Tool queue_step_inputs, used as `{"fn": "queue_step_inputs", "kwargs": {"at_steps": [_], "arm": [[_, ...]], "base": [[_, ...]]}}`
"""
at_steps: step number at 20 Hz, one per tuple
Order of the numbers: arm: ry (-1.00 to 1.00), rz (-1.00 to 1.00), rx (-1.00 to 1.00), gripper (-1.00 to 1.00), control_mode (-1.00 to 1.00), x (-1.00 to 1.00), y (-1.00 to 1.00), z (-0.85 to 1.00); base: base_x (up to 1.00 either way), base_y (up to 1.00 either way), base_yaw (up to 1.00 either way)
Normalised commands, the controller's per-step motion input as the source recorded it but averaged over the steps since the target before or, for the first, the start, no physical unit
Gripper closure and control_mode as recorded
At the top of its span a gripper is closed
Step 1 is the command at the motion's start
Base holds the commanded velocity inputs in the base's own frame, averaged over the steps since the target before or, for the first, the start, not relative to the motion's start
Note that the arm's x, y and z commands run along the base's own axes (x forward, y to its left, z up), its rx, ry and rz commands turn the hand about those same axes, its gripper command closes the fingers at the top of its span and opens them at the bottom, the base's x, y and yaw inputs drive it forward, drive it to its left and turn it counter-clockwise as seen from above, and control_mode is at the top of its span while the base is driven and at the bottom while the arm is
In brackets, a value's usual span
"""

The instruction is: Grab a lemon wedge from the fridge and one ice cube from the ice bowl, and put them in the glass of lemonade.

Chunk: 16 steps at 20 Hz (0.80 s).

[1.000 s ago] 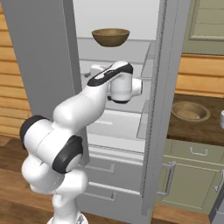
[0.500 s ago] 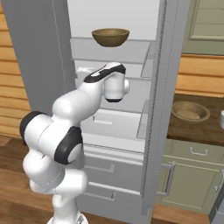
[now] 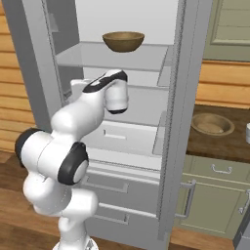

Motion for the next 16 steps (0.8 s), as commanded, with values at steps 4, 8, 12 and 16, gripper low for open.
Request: {"fn": "queue_step_inputs", "kwargs": {"at_steps": [4,8,12,16], "arm": [[-0.07,0.06,0.0,-1.0,-1.0,-0.39,0.96,0.0],[-0.1,0.0,0.03,-1.0,-1.0,-0.77,0.83,0.08],[-0.11,0.02,0.01,-1.0,-1.0,-0.71,0.86,0.18],[-0.11,-0.03,0.0,-1.0,-1.0,-0.04,0.9,0.24]], "base": [[0.0,0.0,0.0],[0.0,0.0,0.0],[0.0,0.0,0.0],[0.0,0.0,0.0]]}}
